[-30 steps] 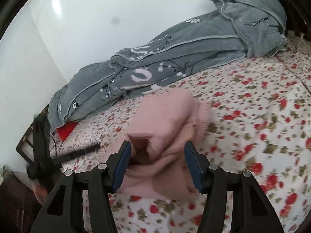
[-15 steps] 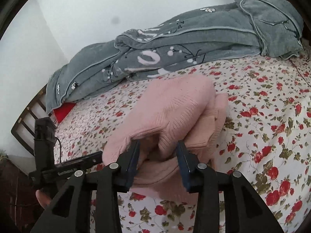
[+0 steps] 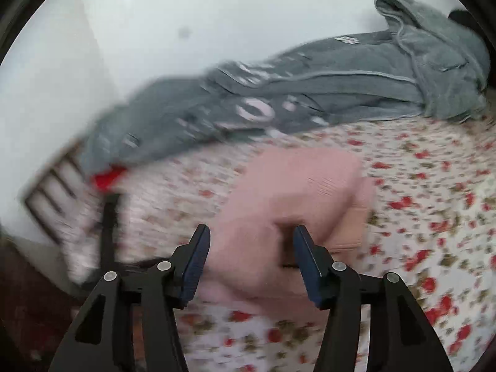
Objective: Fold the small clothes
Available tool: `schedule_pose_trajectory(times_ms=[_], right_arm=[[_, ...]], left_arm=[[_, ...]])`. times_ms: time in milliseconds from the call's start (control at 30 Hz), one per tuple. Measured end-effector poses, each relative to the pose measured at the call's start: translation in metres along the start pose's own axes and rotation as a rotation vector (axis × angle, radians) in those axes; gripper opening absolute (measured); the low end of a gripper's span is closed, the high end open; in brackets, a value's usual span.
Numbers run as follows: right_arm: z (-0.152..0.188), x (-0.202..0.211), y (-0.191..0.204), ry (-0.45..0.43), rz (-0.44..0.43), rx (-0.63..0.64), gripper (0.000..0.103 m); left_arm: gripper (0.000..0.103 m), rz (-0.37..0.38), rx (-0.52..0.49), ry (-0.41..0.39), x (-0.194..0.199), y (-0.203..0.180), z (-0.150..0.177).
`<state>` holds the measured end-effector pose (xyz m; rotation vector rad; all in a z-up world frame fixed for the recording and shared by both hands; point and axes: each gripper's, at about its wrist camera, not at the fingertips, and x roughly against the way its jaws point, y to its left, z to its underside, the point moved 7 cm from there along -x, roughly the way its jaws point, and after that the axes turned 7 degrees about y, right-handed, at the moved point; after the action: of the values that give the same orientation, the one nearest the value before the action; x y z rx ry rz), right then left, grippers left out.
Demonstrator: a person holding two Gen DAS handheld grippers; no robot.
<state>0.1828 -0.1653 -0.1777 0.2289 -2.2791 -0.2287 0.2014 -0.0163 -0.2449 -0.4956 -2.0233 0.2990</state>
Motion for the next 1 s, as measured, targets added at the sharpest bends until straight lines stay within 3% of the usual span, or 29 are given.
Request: schedule_pose_trajectory(times_ms=[33,67,133,233,333,400,533,600,700,833,933,1000], right_arm=[[0.004,-0.012,-0.007,0.036,0.000,-0.014,0.030],[0.009,-0.021,-0.013,0.062,-0.022,-0.025,0.006],[0.014,-0.014,-0.024,0.019,-0.059,-0.047,0.007],[0.025,0.015,-0.048,-0.091,-0.076,-0.104,0.006],[0.046,-0.015,-0.065,0.003,-0.033,-0.130,0.006],[0.050,-0.024,-0.066,0.000,-0.022,-0.118,0.006],[0.038,-0.007,-0.058,-0.016,0.024,-0.072,0.013],[0.027,0.008,-0.052,-0.050,0.060,-0.016,0.026],[0.009,0.028,-0.042,-0.120,0.099,0.064,0.033],[-0.018,0.027,-0.023,-0.163,0.073,0.130,0.035],[-0.019,-0.007,-0.023,-0.102,0.107,0.164,0.035],[-0.005,-0.038,-0.040,-0.031,0.189,0.168,0.021]], left_arm=[[0.049,0.006,0.005,-0.003,0.002,0.004,0.001],[0.049,-0.004,0.005,0.000,0.003,0.008,0.002],[0.049,-0.030,-0.011,0.004,0.006,0.013,0.004],[0.049,-0.007,-0.035,-0.003,0.013,0.011,0.006],[0.049,0.031,-0.050,-0.022,0.020,-0.001,-0.003],[0.050,0.053,-0.062,-0.032,0.022,-0.015,-0.011],[0.051,0.061,-0.095,-0.049,0.023,-0.036,-0.018],[0.053,0.040,-0.107,-0.057,0.017,-0.039,-0.017],[0.057,-0.012,-0.109,0.043,-0.020,-0.036,0.000],[0.057,0.015,-0.099,0.047,-0.021,-0.033,0.008],[0.057,0.058,-0.070,0.053,-0.009,-0.028,0.002],[0.057,0.027,-0.092,0.028,0.001,-0.025,-0.004]])
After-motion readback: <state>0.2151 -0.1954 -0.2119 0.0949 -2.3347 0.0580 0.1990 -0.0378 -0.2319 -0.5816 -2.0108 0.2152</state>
